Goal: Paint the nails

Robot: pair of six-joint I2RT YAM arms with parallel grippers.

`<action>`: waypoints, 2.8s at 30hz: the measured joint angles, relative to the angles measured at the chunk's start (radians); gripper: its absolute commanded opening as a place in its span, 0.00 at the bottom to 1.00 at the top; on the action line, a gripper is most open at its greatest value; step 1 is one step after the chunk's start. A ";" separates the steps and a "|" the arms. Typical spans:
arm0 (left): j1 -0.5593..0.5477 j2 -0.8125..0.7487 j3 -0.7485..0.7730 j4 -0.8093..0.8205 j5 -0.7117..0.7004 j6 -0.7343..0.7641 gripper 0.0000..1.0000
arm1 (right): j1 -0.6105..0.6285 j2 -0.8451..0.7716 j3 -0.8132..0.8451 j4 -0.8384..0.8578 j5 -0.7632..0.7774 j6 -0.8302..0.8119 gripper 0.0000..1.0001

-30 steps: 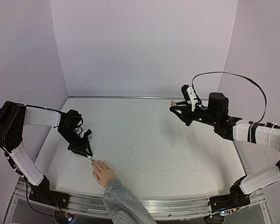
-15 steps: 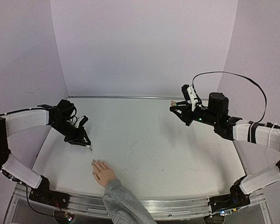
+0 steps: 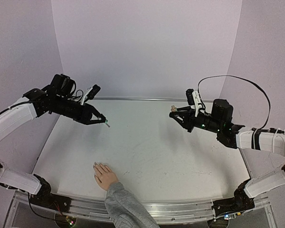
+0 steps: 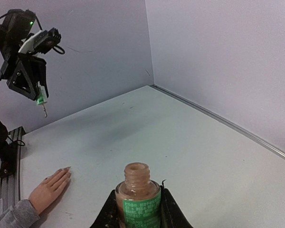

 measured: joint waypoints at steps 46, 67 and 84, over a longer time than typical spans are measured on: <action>-0.202 0.044 0.176 0.031 0.008 0.055 0.00 | 0.401 0.402 0.255 0.240 0.000 0.016 0.00; -0.202 0.044 0.172 0.031 -0.008 0.055 0.00 | 0.406 0.419 0.291 0.261 -0.006 0.016 0.00; -0.203 0.056 0.165 0.033 0.008 0.055 0.00 | 0.413 0.439 0.326 0.251 -0.018 0.016 0.00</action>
